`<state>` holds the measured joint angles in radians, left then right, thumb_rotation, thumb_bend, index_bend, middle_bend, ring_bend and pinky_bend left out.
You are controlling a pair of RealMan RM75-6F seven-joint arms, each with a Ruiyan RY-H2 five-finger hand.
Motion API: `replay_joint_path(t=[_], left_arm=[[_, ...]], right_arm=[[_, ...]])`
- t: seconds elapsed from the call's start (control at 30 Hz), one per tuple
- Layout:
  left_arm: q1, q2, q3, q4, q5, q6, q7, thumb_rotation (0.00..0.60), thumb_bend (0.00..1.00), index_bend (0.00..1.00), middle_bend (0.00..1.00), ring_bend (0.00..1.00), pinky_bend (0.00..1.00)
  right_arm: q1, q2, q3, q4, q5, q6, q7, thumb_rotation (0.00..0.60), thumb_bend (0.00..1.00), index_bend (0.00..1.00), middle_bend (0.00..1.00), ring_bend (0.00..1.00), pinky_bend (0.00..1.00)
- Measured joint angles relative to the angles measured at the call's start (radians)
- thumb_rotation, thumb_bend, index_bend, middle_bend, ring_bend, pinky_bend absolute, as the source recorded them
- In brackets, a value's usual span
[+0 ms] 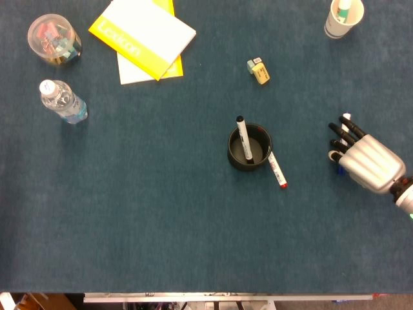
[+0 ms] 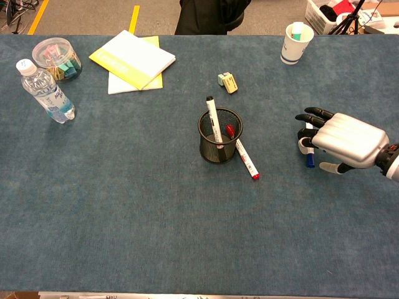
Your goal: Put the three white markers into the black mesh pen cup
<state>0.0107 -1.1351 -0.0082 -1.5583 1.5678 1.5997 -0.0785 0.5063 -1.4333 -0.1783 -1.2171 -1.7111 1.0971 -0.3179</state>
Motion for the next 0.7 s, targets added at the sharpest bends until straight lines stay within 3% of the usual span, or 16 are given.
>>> replay_joint_path(t=[0.7], left_arm=[[0.0, -0.002, -0.001, 0.016, -0.008, -0.006, -0.015, 0.6, 0.15, 0.2, 0.18, 0.17, 0.14]], right_arm=[[-0.004, -0.06, 0.028, 0.077, -0.01, -0.012, 0.006, 0.6, 0.25, 0.49, 0.34, 0.08, 0.0]])
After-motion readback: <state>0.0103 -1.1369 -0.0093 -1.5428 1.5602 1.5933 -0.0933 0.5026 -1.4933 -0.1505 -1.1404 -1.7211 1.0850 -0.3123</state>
